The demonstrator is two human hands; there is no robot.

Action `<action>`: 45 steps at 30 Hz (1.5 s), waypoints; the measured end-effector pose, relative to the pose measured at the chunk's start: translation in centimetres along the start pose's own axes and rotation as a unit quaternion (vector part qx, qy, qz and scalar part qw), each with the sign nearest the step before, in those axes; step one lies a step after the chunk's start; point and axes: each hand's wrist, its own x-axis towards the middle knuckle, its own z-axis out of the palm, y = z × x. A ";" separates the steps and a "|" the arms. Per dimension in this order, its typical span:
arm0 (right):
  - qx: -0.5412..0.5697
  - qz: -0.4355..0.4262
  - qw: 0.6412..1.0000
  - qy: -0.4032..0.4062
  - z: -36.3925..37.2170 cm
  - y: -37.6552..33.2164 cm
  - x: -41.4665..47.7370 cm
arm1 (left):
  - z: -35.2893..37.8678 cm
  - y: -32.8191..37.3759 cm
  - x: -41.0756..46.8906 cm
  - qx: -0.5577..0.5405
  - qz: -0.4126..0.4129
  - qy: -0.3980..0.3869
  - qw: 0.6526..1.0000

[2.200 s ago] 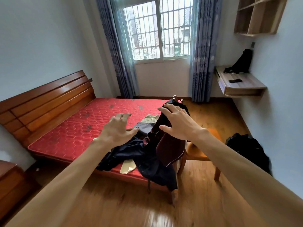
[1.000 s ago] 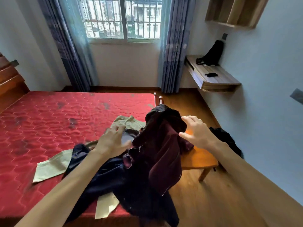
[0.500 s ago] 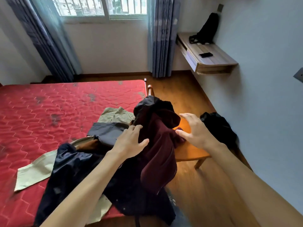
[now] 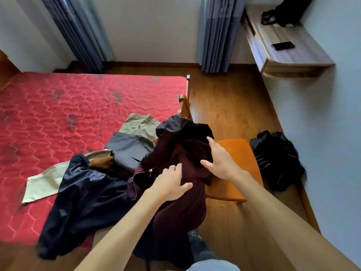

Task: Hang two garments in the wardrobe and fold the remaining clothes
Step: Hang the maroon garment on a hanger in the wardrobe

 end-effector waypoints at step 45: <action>0.165 -0.320 0.924 0.126 -16.0 -23.1 0.3 | -31.2 -0.7 -5.7 -0.638 -0.029 0.398 0.659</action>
